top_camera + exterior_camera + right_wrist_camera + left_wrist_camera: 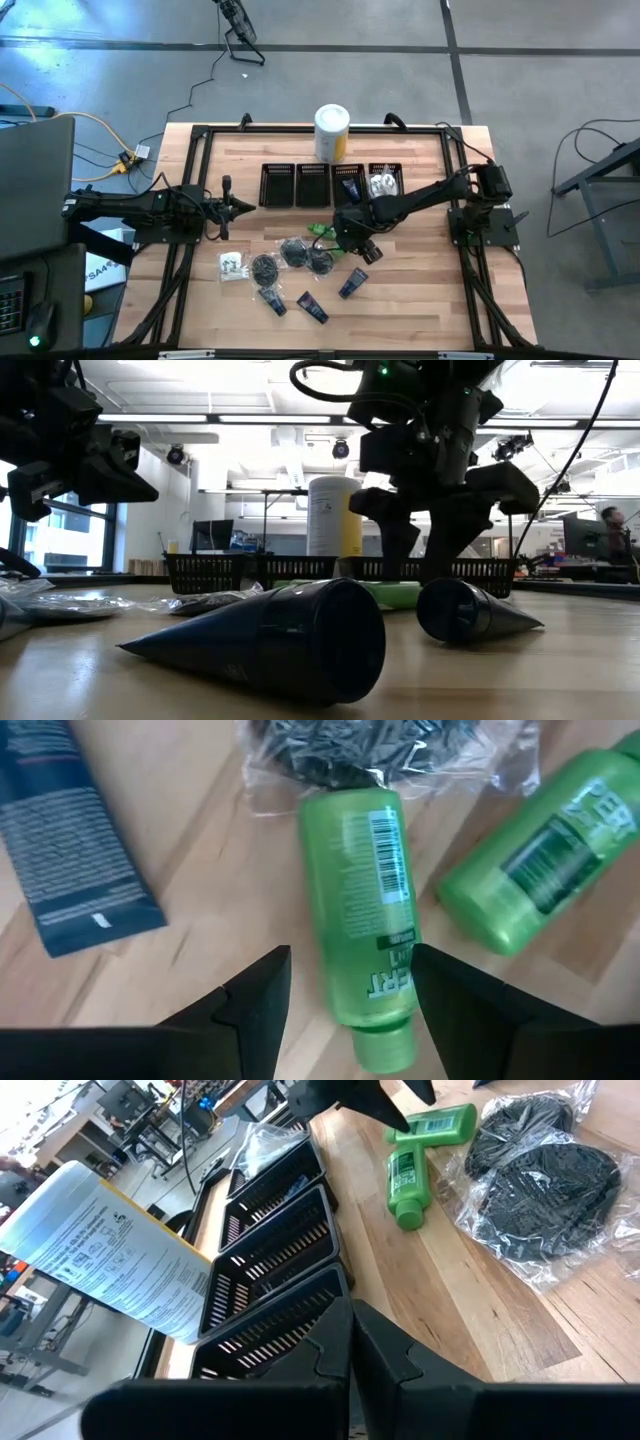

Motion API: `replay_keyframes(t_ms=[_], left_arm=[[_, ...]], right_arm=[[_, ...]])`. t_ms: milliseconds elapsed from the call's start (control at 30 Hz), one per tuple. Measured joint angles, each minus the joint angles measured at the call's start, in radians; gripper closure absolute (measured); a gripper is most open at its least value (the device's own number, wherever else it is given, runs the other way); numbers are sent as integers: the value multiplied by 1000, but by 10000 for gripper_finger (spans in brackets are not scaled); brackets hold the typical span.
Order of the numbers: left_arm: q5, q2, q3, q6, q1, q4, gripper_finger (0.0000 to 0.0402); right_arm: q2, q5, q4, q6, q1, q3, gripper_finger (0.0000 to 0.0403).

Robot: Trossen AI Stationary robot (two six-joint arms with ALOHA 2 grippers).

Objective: Pick & Place Travel size toiletries
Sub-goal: Put the right shampoo into the middle left black bin

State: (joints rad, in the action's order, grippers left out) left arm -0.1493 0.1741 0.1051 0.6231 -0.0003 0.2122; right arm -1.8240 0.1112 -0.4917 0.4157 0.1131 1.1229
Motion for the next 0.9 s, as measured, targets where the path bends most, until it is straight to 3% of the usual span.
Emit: replay_keyframes(t_ms=[433,733,900], left_arm=[[0,0,0,0,0,0,400],[0,0,-1,0,0,0,400],[0,0,-1,0,0,0,400]], right_arm=[[0,-32,30,-56,-4,0,200],[-31,-33,22,-47,-2,1,124],[-33,-51,-37,-33,-2,0,120]])
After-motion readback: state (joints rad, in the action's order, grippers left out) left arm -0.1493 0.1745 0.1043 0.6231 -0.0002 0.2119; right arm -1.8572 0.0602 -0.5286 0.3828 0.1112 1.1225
